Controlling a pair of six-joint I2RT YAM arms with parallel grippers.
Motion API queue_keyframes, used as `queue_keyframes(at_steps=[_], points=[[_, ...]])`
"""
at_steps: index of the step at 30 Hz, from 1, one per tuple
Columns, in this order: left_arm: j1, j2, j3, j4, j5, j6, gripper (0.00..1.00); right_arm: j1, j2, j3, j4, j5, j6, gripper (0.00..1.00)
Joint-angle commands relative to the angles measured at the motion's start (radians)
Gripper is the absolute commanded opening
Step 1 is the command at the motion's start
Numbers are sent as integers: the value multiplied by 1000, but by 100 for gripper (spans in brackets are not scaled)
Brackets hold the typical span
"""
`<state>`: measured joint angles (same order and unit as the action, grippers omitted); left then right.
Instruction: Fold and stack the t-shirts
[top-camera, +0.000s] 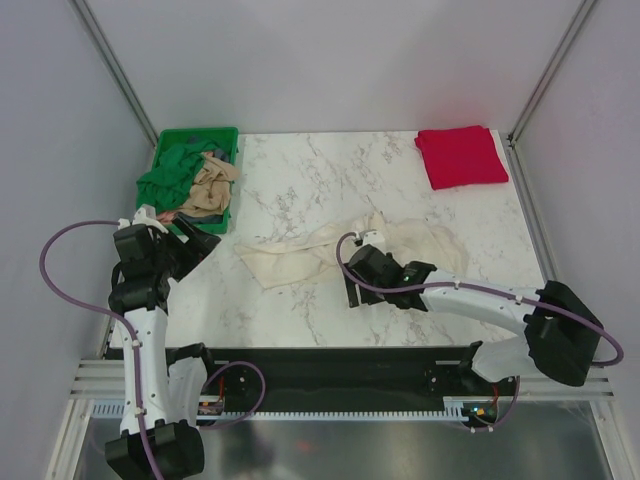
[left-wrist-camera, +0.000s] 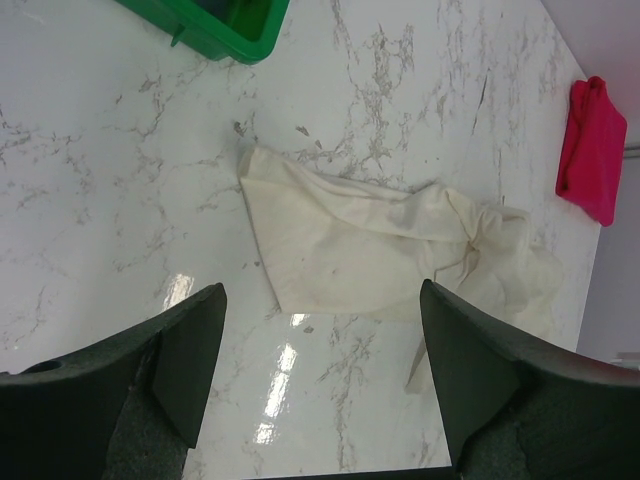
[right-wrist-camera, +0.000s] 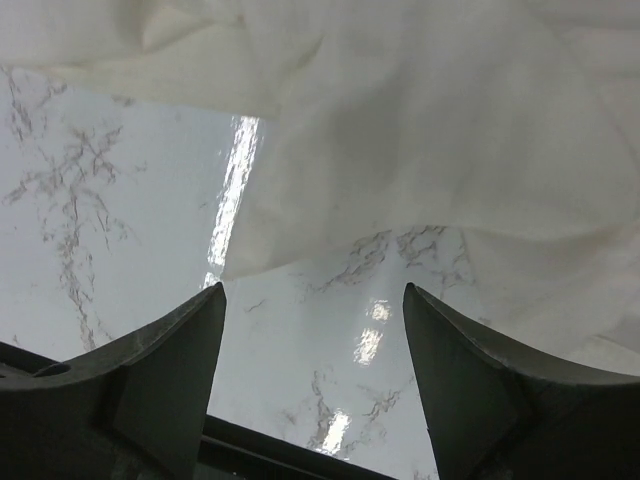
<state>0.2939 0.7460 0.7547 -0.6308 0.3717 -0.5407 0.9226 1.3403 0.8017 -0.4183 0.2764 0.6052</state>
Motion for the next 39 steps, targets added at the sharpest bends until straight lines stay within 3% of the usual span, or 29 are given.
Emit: queue_keyframes(at_steps=[1,21,24,25,30,32,35,39], points=[[-4,-4,6,11,-5,39,85,50,37,17,58,0,44,79],[-24,-7,6,8,-16,38,85,136,270,117,79,118,19,73],[-29,-7,6,6,-19,38,85,134,289,117,72,142,10,60],[-29,-5,6,6,-22,38,85,136,293,114,69,155,7,50],[-33,-5,6,3,-31,35,85,134,290,87,59,198,-7,23],[-36,-4,6,5,-33,35,85,133,283,83,49,233,-15,1],[-56,-7,6,2,-43,30,79,125,168,94,-10,326,-18,0],[-157,-2,12,-9,-137,10,78,58,-164,197,-135,438,-68,0]])
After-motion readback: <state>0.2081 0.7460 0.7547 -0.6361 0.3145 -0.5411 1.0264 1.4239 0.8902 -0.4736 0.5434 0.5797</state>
